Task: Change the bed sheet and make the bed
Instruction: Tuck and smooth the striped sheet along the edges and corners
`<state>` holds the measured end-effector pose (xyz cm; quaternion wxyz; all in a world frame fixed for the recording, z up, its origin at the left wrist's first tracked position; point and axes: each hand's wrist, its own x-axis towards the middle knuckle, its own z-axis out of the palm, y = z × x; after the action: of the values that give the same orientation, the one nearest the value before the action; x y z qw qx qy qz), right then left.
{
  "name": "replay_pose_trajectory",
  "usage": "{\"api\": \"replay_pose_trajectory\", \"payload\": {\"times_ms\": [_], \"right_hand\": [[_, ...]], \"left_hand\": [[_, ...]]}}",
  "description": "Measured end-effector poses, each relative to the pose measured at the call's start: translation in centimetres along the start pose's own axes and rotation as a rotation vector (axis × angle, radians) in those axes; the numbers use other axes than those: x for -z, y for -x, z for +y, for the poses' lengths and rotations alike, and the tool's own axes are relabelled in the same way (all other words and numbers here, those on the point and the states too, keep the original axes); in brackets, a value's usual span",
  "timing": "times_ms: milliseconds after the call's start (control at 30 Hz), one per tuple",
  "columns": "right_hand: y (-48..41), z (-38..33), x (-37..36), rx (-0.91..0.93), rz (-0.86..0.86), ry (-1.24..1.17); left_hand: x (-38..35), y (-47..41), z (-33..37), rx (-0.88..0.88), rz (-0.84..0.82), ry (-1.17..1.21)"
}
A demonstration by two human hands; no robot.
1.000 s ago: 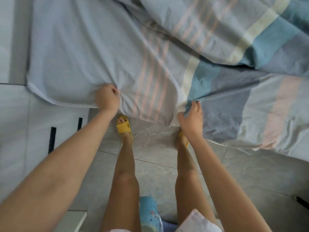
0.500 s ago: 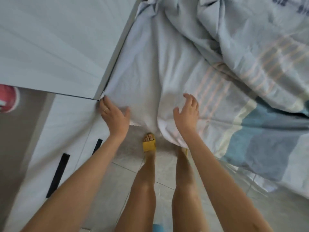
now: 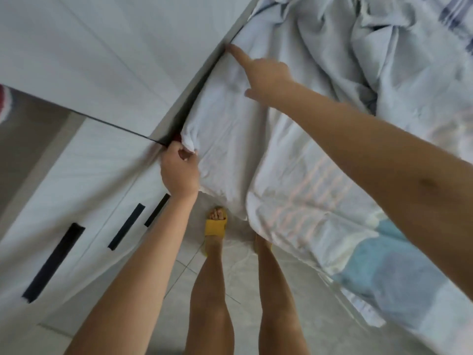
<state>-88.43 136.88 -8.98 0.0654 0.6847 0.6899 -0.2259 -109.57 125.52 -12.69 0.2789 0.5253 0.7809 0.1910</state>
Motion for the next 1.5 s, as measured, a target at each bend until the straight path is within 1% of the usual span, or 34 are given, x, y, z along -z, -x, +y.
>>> {"api": "replay_pose_trajectory", "payload": {"times_ms": [67, 167, 267, 367, 467, 500, 533, 600, 633, 700, 767, 867, 933, 967, 1033, 1100, 1133, 1167, 1200, 1233, 1267, 1300, 1333, 1367, 1400, 1433, 1500], "right_hand": [[-1.2, -0.2, -0.2, 0.019, -0.017, 0.030], [-2.9, -0.5, -1.3, 0.043, -0.012, 0.032], [-3.5, -0.5, -2.2, -0.004, -0.024, -0.045], [-3.5, -0.4, -2.0, -0.051, -0.035, -0.168], [-3.7, 0.0, -1.6, -0.029, -0.100, -0.088], [-4.0, 0.0, -1.5, -0.013, -0.071, -0.081], [-4.1, -0.2, -1.6, -0.004, 0.002, -0.126], [-4.1, -0.9, -1.7, -0.004, 0.180, -0.291], [-4.1, -1.4, -1.9, 0.004, 0.227, -0.373], [-3.6, -1.7, -2.6, 0.040, 0.189, -0.527], [-2.7, -1.3, -3.6, 0.128, 0.082, -0.578], [-1.7, 0.2, -4.9, 0.305, -0.057, -0.353], [-0.6, 0.6, -5.1, 0.329, -0.089, -0.292], [0.3, 0.6, -5.2, 0.331, -0.049, -0.286], [2.5, 0.4, -6.0, 0.335, 0.104, -0.281], [5.5, 0.3, -7.3, 0.313, 0.306, -0.273], [7.3, 0.1, -8.3, 0.319, 0.362, -0.263], [9.0, 0.0, -9.3, 0.384, 0.358, -0.231], [10.5, -0.1, -10.5, 0.540, 0.291, -0.159], [11.9, -0.2, -11.9, 0.752, 0.184, -0.033], [12.3, 0.1, -13.2, 0.952, 0.083, 0.135], [11.7, 0.6, -13.8, 1.057, 0.015, 0.295], [10.1, 1.1, -13.7, 1.033, -0.005, 0.394], [8.4, 1.3, -13.3, 0.926, -0.006, 0.414], [6.3, 1.7, -12.2, 0.793, -0.017, 0.405], [4.3, 2.1, -10.9, 0.654, -0.046, 0.373], [1.4, 2.5, -8.5, 0.415, -0.146, 0.285]], "left_hand": [[0.2, -0.2, 0.3, 0.027, 0.054, 0.040], [0.6, 0.1, 0.3, 0.041, 0.083, 0.287], [0.9, 0.5, -0.2, -0.044, 0.029, 0.290], [1.6, 0.5, 0.0, -0.084, -0.022, 0.335], [2.2, 0.5, -0.1, -0.133, -0.099, 0.264], [2.3, 0.5, -0.1, -0.121, -0.103, 0.217], [2.3, 0.5, -0.2, -0.094, -0.099, 0.159], [1.9, 0.9, 0.0, -0.050, -0.069, 0.044], [1.7, 1.1, 0.0, -0.052, -0.045, 0.003], [1.1, 1.5, -0.4, -0.064, 0.000, -0.050], [0.5, 1.9, -0.9, -0.082, 0.038, -0.082], [-0.2, 2.2, -1.8, -0.079, 0.099, -0.113], [-0.5, 2.2, -2.4, -0.015, 0.122, -0.098], [-0.6, 2.2, -2.4, 0.015, 0.138, -0.078], [-0.5, 2.5, -2.4, 0.067, 0.206, -0.018], [-0.3, 3.0, -2.3, 0.113, 0.335, 0.101], [-0.3, 3.2, -2.3, 0.159, 0.395, 0.169], [-0.3, 3.3, -2.5, 0.229, 0.431, 0.239], [-0.5, 3.1, -2.8, 0.320, 0.437, 0.323], [-0.6, 3.1, -3.3, 0.442, 0.393, 0.436], [-0.8, 3.1, -3.6, 0.595, 0.295, 0.595], [-0.9, 3.1, -3.7, 0.759, 0.150, 0.762], [-1.1, 2.9, -3.8, 0.899, -0.021, 0.912], [-1.2, 2.9, -3.9, 0.978, -0.146, 0.986], [-1.4, 2.7, -3.9, 1.000, -0.209, 0.999], [-1.7, 2.3, -4.1, 1.014, -0.230, 0.997], [-2.4, 1.7, -4.5, 1.096, -0.189, 1.043]]}}
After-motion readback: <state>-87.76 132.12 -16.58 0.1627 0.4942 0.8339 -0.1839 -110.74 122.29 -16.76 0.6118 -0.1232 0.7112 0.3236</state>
